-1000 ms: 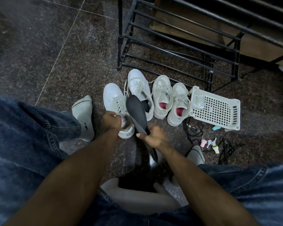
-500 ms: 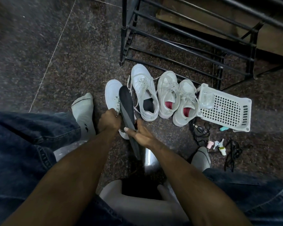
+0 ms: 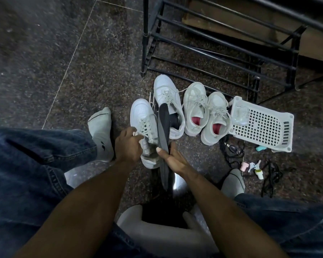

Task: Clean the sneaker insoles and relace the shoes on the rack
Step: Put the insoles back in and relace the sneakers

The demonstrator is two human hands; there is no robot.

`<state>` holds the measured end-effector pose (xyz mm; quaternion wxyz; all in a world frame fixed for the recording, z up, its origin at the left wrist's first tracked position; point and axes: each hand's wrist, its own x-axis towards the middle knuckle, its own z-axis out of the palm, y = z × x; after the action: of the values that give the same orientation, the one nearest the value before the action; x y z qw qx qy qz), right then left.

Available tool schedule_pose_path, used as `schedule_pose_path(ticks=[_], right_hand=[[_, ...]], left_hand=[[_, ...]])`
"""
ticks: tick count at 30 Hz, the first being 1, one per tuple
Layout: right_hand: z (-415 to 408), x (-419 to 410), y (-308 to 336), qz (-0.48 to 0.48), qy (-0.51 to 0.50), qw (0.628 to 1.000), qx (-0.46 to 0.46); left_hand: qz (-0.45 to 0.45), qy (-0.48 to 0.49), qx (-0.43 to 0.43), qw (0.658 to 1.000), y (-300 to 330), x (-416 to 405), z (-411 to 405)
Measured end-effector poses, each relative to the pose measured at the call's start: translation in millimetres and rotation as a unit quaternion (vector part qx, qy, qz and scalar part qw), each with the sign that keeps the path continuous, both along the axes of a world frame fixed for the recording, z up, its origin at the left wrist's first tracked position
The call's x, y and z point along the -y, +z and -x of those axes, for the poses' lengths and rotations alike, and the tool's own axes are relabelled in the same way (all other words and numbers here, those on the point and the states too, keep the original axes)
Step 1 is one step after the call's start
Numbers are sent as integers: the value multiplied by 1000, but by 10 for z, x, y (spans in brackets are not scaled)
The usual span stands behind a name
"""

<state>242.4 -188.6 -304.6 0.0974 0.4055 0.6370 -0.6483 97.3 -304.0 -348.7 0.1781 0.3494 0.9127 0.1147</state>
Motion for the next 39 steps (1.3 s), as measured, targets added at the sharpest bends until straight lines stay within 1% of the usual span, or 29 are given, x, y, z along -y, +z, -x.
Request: schedule_pose_path(ticks=[5, 8, 11, 17, 21, 23, 27, 29, 31, 33, 36, 39], right_hand=[[31, -52, -41, 15, -4, 1000, 12], [-3, -51, -98, 25, -24, 999, 10], [-27, -46, -136, 35, -37, 998, 20], [-50, -35, -218, 26, -44, 998, 32], [-58, -33, -227, 24, -39, 998, 38], [-61, -34, -258, 23, -34, 998, 43], [-38, -38, -327, 6, -31, 999, 44], [-18, -48, -335, -1, -22, 999, 45], [-10, -59, -337, -10, -12, 999, 45], [2, -81, -332, -11, -27, 999, 45], [56, -149, -270, -22, -29, 998, 50], [94, -228, -228, -22, -6, 997, 67]], left_hand=[[80, -57, -9, 995, -43, -192, 11], [105, -91, -49, 989, -134, -249, 20], [129, -90, -80, 984, -238, -317, 16], [140, -70, -88, 984, -377, -419, -33], [113, -55, -95, 987, -437, -423, -21], [77, -58, -96, 991, -444, -398, -7], [-35, -136, -92, 986, -396, -245, 87], [-65, -168, -91, 979, -347, -179, 151], [-66, -196, -70, 976, -294, -130, 157], [-60, -205, -21, 977, -243, -94, 129], [-34, -185, 48, 981, -223, -111, 189], [20, -129, 135, 982, -195, -195, 378]])
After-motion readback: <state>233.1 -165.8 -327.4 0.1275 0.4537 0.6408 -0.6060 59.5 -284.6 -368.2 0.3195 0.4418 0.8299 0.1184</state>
